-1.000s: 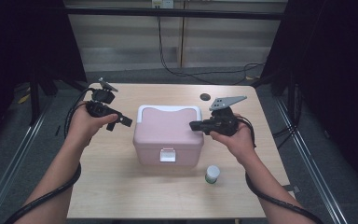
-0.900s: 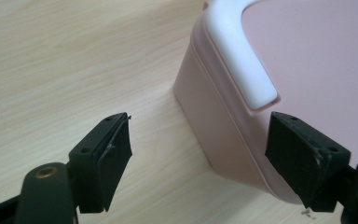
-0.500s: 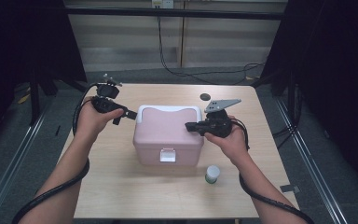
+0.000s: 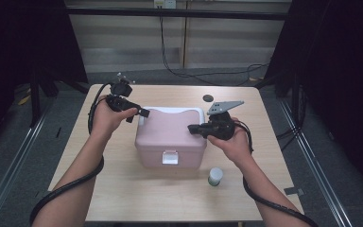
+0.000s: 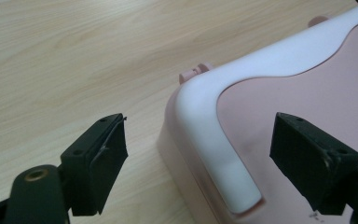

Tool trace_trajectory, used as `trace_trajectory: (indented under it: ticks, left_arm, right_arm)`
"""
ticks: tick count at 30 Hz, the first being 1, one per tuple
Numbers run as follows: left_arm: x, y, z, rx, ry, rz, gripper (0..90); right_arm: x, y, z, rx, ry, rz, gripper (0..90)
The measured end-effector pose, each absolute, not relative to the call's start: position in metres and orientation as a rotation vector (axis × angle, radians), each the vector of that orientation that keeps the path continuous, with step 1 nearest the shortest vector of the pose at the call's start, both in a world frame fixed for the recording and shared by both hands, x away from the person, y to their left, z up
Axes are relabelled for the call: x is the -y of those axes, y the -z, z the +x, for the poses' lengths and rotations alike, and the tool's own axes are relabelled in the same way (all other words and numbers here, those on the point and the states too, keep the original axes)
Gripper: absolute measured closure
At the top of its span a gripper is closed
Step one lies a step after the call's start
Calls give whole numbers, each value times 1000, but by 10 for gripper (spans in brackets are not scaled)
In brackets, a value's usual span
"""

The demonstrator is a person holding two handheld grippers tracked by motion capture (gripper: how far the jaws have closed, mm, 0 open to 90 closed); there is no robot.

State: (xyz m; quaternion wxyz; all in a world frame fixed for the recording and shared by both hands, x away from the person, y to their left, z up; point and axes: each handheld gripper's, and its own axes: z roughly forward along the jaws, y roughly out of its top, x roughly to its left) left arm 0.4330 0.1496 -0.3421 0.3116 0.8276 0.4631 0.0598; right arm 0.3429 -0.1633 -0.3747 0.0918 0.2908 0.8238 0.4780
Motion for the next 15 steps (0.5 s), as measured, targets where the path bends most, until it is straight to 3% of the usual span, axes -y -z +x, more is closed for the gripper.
trace_trajectory:
  ticks: [15]
  left_arm:
    - [-141, 341, 430, -1177, -144, 2154, 184]
  right_arm:
    - [160, 371, 343, -2470, -1366, 861, 900]
